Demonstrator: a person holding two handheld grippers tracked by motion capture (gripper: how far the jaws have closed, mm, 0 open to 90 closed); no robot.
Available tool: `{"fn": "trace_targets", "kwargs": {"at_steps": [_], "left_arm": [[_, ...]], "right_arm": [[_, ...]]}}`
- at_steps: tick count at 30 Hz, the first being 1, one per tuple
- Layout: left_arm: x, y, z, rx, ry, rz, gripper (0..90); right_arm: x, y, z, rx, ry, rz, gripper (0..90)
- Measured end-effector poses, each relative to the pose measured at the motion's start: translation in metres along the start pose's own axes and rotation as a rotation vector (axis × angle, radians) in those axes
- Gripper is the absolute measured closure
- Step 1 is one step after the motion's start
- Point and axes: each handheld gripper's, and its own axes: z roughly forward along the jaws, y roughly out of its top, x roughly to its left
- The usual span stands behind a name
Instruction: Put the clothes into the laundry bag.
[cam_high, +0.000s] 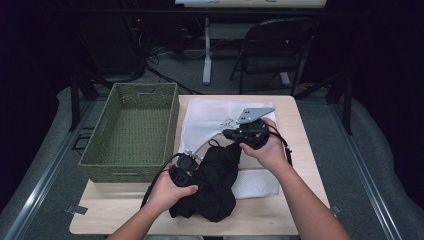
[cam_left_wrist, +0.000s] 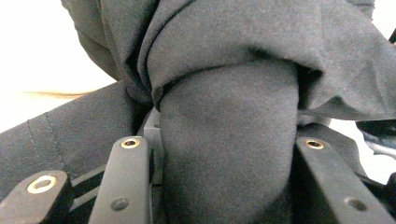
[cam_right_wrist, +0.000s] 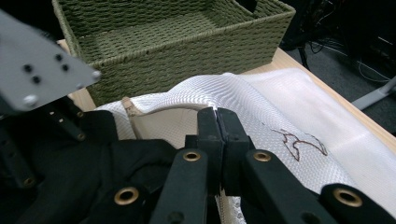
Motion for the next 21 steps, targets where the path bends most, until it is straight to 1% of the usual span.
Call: {"fn": "trace_targets", "kwargs": {"at_steps": [4, 8, 9, 10, 12, 15, 17, 21], "left_arm": [[0.005, 0.005, -0.005, -0.020, -0.009, -0.026, 57.0], [0.007, 0.010, -0.007, -0.018, 0.005, -0.031, 56.9], [0.007, 0.011, -0.007, -0.028, 0.009, -0.043, 57.0], [0.008, 0.011, -0.008, -0.021, 0.012, -0.035, 57.0], [0.009, 0.012, -0.007, -0.023, 0.017, -0.050, 57.0], [0.012, 0.013, -0.003, -0.003, 0.033, -0.058, 57.0], [0.014, 0.014, -0.001, 0.001, 0.035, -0.064, 57.0], [0.016, 0.017, -0.001, -0.007, 0.033, -0.073, 56.9]], "right_arm": [[0.003, -0.001, 0.002, 0.003, 0.004, -0.004, 89.5], [0.004, -0.002, 0.004, 0.000, 0.005, -0.003, 89.5], [0.004, -0.003, 0.004, 0.001, 0.004, -0.002, 89.5], [0.004, -0.003, 0.004, 0.002, 0.005, -0.001, 89.5], [0.004, -0.004, 0.004, 0.003, 0.005, -0.001, 89.5], [0.004, -0.004, 0.003, 0.002, 0.006, 0.002, 89.5], [0.004, -0.004, 0.003, 0.003, 0.007, 0.002, 89.5], [0.004, -0.004, 0.004, 0.004, 0.010, 0.001, 89.5]]}}
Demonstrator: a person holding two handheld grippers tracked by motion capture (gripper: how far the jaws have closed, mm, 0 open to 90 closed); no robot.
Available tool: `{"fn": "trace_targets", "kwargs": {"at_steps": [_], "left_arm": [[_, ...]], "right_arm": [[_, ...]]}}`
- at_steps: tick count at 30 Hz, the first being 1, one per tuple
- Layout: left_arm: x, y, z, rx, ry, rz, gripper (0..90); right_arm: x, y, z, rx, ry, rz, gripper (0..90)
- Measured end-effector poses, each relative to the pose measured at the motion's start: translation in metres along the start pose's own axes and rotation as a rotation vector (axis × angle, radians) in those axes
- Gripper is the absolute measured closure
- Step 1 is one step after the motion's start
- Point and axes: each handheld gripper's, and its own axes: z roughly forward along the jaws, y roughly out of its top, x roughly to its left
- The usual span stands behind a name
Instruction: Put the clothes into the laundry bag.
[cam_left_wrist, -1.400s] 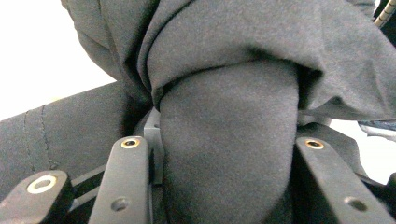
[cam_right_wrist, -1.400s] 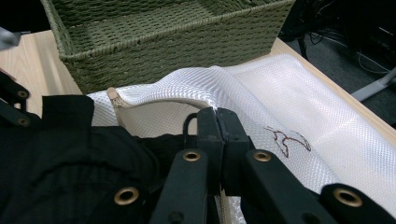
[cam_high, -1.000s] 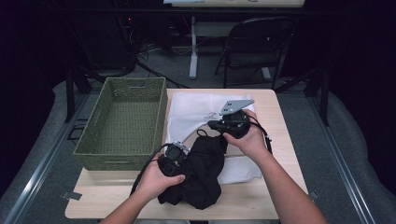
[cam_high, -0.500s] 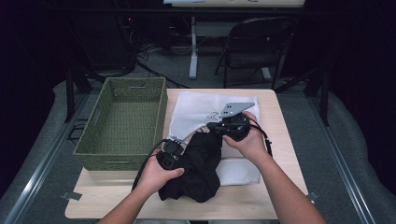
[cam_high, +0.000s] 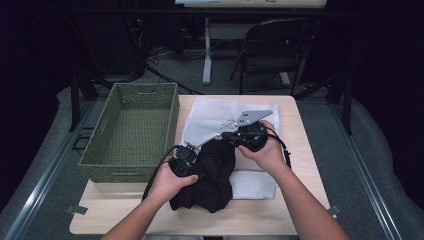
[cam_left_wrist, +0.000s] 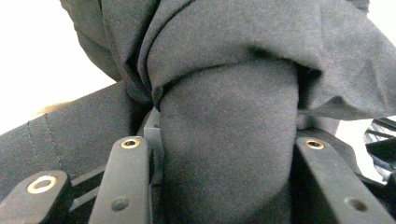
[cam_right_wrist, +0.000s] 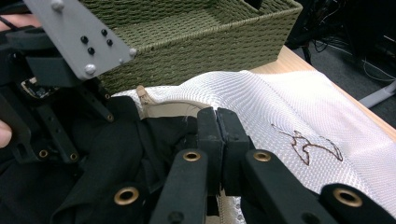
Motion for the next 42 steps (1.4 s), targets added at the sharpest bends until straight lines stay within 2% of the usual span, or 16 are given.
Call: {"fn": "trace_targets", "kwargs": {"at_steps": [7, 14, 21, 25, 28, 38, 42], "left_arm": [[0.002, 0.005, -0.004, -0.011, 0.003, -0.004, 57.0], [0.007, 0.009, 0.002, 0.001, 0.012, -0.023, 57.0], [0.005, 0.012, -0.007, -0.032, -0.009, -0.023, 57.0], [0.005, 0.013, -0.012, -0.060, -0.026, -0.043, 56.9], [0.006, 0.016, -0.014, -0.073, -0.019, -0.050, 56.9], [0.010, 0.021, 0.006, -0.095, -0.001, -0.079, 56.7], [0.010, 0.024, 0.015, -0.097, 0.028, -0.076, 56.5]], "right_arm": [[0.001, 0.000, 0.002, -0.001, 0.002, 0.000, 89.5], [0.002, 0.000, 0.001, -0.003, 0.004, -0.001, 89.5], [0.000, -0.001, 0.002, -0.005, 0.003, 0.004, 89.5], [-0.001, -0.001, 0.001, -0.004, -0.002, 0.003, 89.5], [-0.001, -0.001, 0.002, -0.006, 0.000, 0.004, 89.5], [0.003, -0.004, 0.005, -0.017, 0.017, 0.018, 89.6], [0.004, -0.006, 0.007, -0.019, 0.023, 0.021, 89.5]]}}
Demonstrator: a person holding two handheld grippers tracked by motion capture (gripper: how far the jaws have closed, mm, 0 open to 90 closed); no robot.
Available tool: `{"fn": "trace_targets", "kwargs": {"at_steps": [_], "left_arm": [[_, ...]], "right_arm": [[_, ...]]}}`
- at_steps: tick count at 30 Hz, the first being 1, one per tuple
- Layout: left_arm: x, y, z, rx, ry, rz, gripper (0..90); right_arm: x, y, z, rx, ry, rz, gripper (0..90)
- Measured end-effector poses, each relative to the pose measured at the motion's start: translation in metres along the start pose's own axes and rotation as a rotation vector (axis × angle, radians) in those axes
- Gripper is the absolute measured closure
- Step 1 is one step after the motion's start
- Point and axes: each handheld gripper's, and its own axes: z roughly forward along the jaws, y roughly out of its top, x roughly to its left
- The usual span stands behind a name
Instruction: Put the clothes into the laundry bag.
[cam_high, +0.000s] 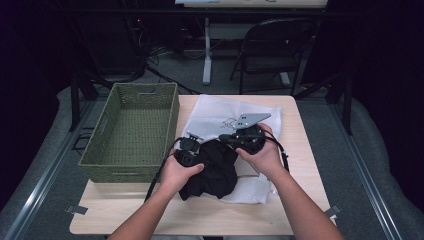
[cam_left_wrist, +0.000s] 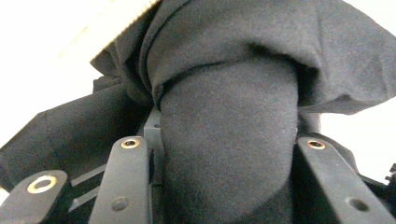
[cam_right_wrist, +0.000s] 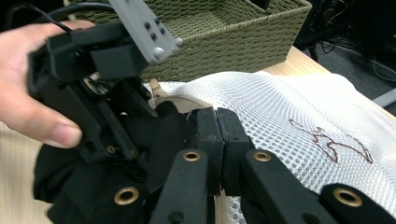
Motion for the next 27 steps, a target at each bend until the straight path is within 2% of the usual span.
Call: {"fn": "trace_targets", "kwargs": {"at_steps": [8, 18, 23, 27], "left_arm": [[0.003, -0.001, 0.015, -0.028, 0.012, -0.034, 56.2], [0.002, 0.008, 0.014, -0.045, 0.011, -0.051, 55.8], [0.004, 0.009, 0.021, -0.067, 0.004, -0.079, 55.6], [0.006, 0.007, 0.030, -0.073, 0.008, -0.077, 54.6]], "right_arm": [[0.002, -0.010, -0.001, -0.013, -0.009, 0.012, 89.5], [0.005, -0.012, -0.004, -0.047, 0.002, 0.025, 89.5], [0.005, -0.014, -0.003, -0.055, 0.014, 0.036, 89.5], [0.003, -0.017, 0.000, -0.050, 0.016, 0.049, 89.5]]}}
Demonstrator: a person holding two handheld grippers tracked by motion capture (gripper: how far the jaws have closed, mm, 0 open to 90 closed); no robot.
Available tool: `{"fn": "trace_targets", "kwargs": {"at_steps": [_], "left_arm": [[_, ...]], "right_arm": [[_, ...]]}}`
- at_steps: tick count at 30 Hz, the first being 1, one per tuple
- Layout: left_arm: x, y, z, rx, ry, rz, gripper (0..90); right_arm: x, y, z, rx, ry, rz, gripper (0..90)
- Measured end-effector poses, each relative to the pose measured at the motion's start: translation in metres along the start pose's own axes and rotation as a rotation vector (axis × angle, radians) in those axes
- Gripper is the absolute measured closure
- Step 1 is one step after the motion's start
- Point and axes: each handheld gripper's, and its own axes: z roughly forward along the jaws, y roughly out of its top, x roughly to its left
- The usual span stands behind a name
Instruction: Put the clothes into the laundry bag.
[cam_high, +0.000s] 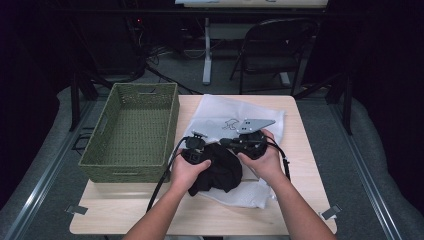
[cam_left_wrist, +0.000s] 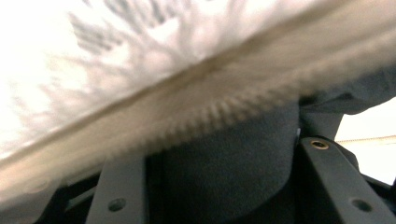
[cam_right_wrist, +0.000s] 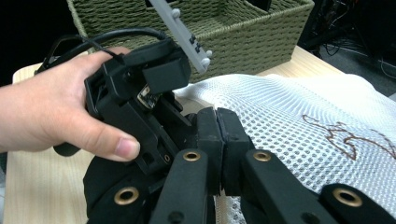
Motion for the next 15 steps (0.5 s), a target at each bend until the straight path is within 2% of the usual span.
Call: {"fn": "trace_targets", "kwargs": {"at_steps": [3, 6, 9, 11, 13, 15], "left_arm": [[0.002, -0.002, 0.005, 0.001, 0.006, 0.009, 53.6], [0.002, -0.003, 0.010, -0.017, 0.012, 0.010, 51.1], [0.000, -0.003, 0.012, -0.018, 0.052, 0.035, 47.7], [-0.004, -0.003, 0.015, -0.031, 0.086, 0.036, 43.9], [-0.004, -0.003, 0.015, -0.020, 0.098, 0.059, 42.8], [-0.004, -0.003, 0.016, -0.019, 0.105, 0.060, 42.0]], "right_arm": [[-0.001, -0.003, 0.000, 0.004, -0.007, 0.005, 89.5], [-0.002, -0.005, -0.001, 0.008, -0.022, 0.001, 89.6], [-0.002, -0.007, -0.001, 0.010, -0.032, -0.007, 89.5], [-0.001, -0.007, -0.001, 0.011, -0.034, -0.005, 89.5], [-0.001, -0.008, -0.001, 0.014, -0.036, -0.010, 89.5], [-0.001, -0.009, -0.001, 0.015, -0.035, -0.008, 89.5]]}}
